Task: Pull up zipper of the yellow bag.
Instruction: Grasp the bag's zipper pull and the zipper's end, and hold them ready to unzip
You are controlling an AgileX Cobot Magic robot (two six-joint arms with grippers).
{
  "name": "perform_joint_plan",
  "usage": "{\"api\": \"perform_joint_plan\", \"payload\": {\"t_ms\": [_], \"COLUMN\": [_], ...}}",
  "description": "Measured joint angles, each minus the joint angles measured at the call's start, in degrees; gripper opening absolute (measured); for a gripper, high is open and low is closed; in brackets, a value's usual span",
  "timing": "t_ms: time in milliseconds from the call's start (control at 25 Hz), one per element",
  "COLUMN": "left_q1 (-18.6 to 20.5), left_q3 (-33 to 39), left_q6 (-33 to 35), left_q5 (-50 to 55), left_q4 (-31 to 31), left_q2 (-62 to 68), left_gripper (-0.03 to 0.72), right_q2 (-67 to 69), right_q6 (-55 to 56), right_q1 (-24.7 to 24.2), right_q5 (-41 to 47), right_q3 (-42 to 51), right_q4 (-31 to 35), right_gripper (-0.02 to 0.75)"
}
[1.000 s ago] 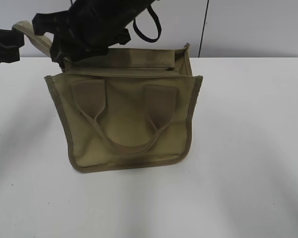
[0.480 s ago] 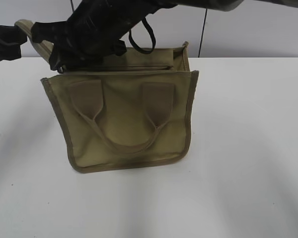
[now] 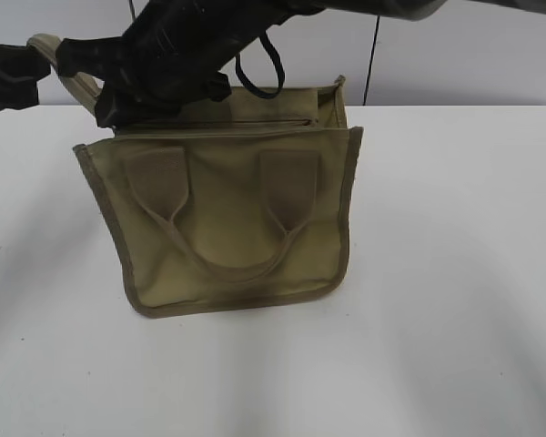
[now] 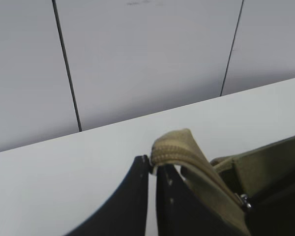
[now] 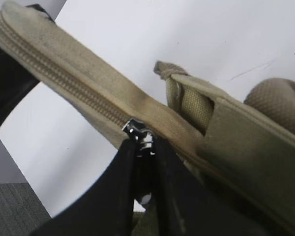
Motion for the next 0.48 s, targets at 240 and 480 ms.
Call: {"api": "perform_joint_plan", "payload": {"t_ms": [240, 480], "left_q1": [0.0, -0.05], "left_q3": [0.0, 0.0], "left_q6": [0.0, 0.0], "left_q5": [1.77, 8.37], "left_q4": [0.0, -0.12], "left_q2": [0.0, 0.0], "left_gripper": [0.002, 0.002], "right_q2": [-0.42, -2.84], "right_q6": [-0.75, -3.18], "right_q1": [0.0, -0.6], "right_q5": [0.96, 3.88], "right_q3": [0.0, 0.0], "right_q4": [0.0, 0.13], "right_gripper": [0.071, 0.071]}}
